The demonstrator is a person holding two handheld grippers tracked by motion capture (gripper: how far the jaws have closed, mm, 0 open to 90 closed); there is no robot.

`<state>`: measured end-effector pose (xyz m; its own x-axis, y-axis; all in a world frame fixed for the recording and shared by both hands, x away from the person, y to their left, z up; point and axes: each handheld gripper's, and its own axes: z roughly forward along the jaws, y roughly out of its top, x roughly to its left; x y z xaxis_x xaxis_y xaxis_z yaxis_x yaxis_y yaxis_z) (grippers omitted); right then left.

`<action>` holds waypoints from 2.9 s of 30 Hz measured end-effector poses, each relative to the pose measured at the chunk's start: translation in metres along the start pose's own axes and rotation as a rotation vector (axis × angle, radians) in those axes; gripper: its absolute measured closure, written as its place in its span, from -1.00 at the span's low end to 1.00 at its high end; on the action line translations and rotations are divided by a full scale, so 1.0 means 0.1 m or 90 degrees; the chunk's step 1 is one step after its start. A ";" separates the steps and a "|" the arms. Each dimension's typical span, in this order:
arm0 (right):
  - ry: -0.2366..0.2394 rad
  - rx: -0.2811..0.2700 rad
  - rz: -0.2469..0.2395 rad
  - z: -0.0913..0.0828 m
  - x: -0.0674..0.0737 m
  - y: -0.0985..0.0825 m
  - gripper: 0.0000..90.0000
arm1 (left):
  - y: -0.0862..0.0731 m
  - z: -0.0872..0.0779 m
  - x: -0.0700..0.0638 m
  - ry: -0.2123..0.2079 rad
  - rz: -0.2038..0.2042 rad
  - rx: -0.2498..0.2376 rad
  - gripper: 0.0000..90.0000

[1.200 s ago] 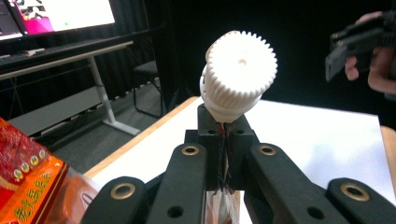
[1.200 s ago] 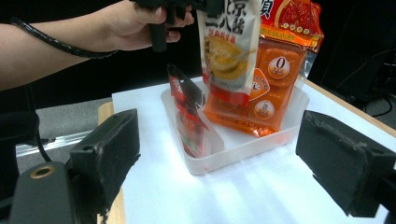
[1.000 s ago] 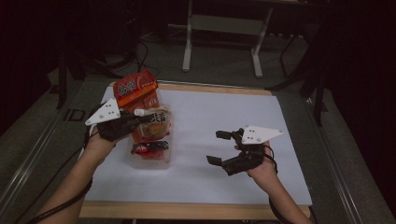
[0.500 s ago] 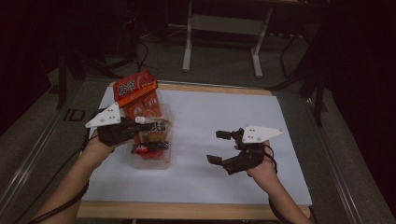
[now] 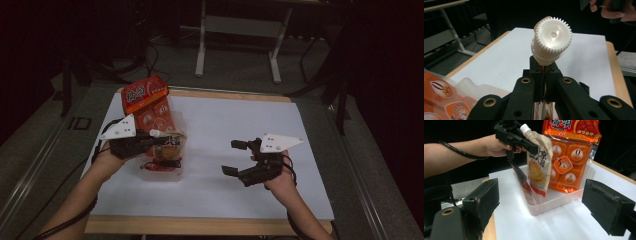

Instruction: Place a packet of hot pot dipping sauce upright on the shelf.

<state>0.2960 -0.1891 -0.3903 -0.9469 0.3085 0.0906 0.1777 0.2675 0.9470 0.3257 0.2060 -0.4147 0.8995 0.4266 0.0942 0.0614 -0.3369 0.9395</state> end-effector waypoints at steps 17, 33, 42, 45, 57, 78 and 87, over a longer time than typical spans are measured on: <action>0.009 0.004 0.004 0.02 0.01 -0.02 -0.69 | 0.05 0.06 0.05 0.002 0.019 0.013 0.96; 0.011 0.001 0.007 0.02 0.00 -0.02 -0.68 | 0.12 0.14 0.08 -0.025 0.044 0.038 0.96; 0.012 0.001 0.009 0.01 -0.01 -0.03 -0.68 | 0.15 0.08 0.12 -0.022 0.054 0.048 0.96; 0.013 -0.002 0.011 0.00 -0.01 -0.02 -0.68 | 0.16 0.05 0.14 -0.029 0.056 0.059 0.96; 0.015 0.000 0.012 0.02 -0.01 -0.03 -0.68 | 0.19 0.18 0.08 -0.065 0.077 0.068 0.96; 0.013 0.006 0.015 0.00 -0.03 -0.05 -0.68 | -0.10 0.36 0.08 -0.074 0.035 0.106 0.90; 0.014 0.007 0.012 0.02 -0.01 -0.04 -0.68 | -0.12 0.34 0.03 -0.042 0.015 0.103 0.36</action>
<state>0.2964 -0.1888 -0.3947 -0.9492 0.2931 0.1147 0.1979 0.2723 0.9416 0.3426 0.1827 -0.4370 0.9279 0.3621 0.0885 0.1038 -0.4789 0.8717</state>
